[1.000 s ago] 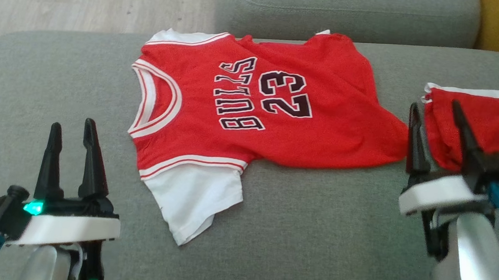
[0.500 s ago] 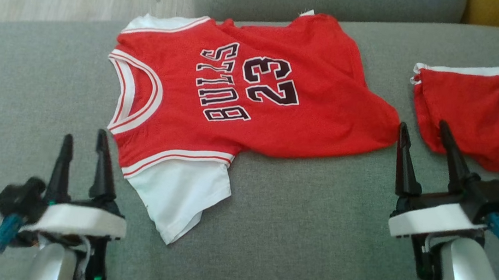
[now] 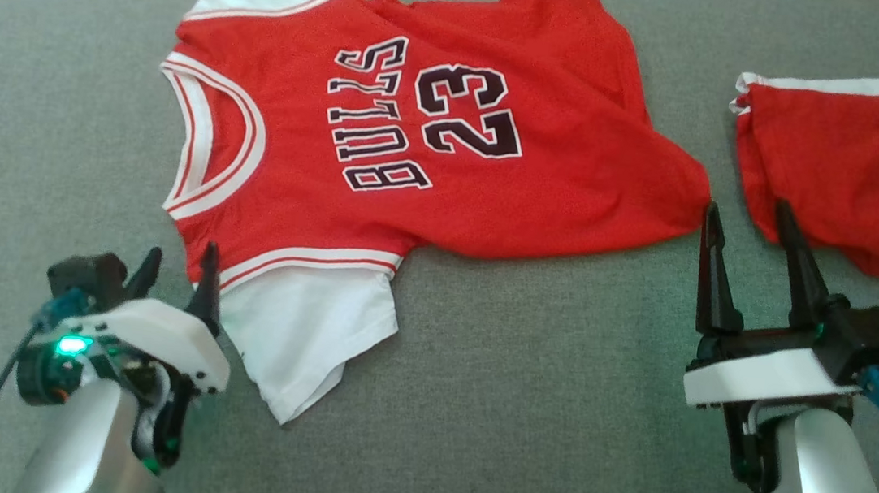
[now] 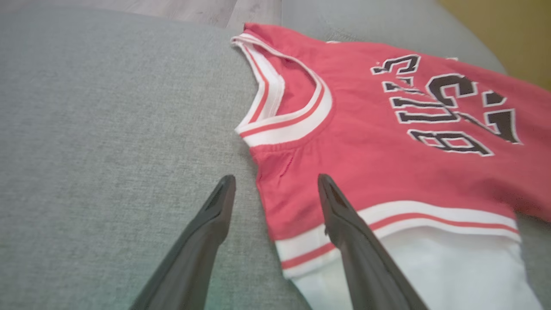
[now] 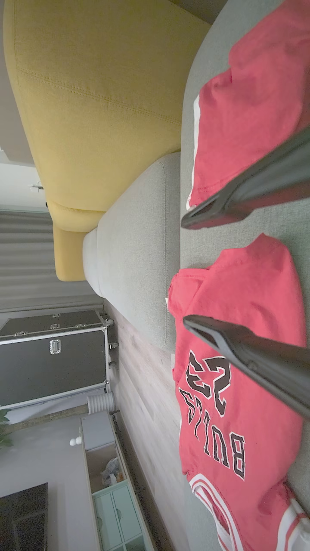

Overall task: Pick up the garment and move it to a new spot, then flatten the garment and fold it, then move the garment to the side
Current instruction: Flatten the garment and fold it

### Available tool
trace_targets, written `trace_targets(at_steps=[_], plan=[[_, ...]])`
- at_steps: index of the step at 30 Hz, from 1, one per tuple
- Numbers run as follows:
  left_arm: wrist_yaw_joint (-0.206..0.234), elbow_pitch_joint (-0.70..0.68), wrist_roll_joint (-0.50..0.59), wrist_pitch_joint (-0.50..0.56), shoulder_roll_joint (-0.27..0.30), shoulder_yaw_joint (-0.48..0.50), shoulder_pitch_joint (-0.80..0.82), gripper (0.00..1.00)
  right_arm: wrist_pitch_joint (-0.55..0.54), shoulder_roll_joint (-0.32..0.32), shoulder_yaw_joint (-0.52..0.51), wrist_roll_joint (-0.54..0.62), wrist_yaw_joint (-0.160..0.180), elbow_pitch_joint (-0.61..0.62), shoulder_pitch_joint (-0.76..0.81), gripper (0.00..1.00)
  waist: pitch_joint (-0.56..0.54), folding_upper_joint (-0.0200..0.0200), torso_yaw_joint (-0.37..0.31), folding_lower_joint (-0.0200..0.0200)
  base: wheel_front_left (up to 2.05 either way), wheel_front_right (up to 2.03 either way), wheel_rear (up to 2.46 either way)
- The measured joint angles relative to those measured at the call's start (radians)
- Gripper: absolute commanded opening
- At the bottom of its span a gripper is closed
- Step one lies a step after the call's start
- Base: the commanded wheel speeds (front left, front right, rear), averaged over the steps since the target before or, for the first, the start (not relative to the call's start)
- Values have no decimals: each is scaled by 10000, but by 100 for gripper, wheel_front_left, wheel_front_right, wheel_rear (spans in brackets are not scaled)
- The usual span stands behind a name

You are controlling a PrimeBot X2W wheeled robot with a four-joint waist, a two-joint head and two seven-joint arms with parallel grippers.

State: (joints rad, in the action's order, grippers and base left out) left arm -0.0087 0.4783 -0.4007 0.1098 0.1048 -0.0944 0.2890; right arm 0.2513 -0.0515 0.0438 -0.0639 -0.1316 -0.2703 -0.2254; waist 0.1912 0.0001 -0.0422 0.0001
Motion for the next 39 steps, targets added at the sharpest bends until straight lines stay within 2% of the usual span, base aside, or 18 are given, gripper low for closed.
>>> trace_targets(at_steps=[6, 14, 15, 16, 17, 19, 25, 29, 35, 39], plan=[[65, 922, 56, 556, 282, -56, 670, 100, 0, 0, 6, -127, 0, 92, -287, 100, 376, 0, -153, 0, 0, 0, 0], [-541, 1565, -63, 840, 431, -274, 1476, 100, 12, 0, -153, -140, 0, 88, -326, 100, 614, 0, -261, -1, 0, 0, 0], [-596, 1616, -92, 859, 456, -318, 1504, 69, 12, 0, -151, -140, 0, 88, -329, 100, 611, 0, -264, -2, 0, 0, 0], [-637, 1643, -136, 922, 479, -334, 1535, 15, 12, 0, -150, -142, 0, 88, -334, 100, 608, 0, -265, -2, 0, 0, 0], [-698, 1666, -167, 928, 497, -347, 1563, 0, 12, 0, -148, -144, 2, 88, -341, 100, 608, 0, -266, -1, 0, 0, 0], [-807, 1680, -249, 955, 510, -385, 1566, 0, 12, 0, -140, -176, 0, 104, -383, 100, 622, 0, -269, -2, 0, 0, 0], [-838, 1647, -136, 602, 1160, -374, 1871, 0, 12, 0, -121, -213, 0, 274, -572, 100, 837, 0, -282, -1, 0, 0, 0], [-888, 1630, 67, 502, 1766, -372, 2751, 0, 13, 0, -113, -215, 0, 293, -615, 100, 1033, 0, -307, -1, 0, 0, 0], [-1022, 1858, 337, 566, 2299, -698, 3938, 0, 13, 0, 4, -242, 0, 295, -824, 100, 1251, 0, -381, 0, 0, 0, 0], [-1078, 2288, 422, 708, 2458, -1003, 4437, 0, 17, 0, 44, -242, 0, 286, -924, 100, 1348, 0, -425, 0, 0, 0, 0]])
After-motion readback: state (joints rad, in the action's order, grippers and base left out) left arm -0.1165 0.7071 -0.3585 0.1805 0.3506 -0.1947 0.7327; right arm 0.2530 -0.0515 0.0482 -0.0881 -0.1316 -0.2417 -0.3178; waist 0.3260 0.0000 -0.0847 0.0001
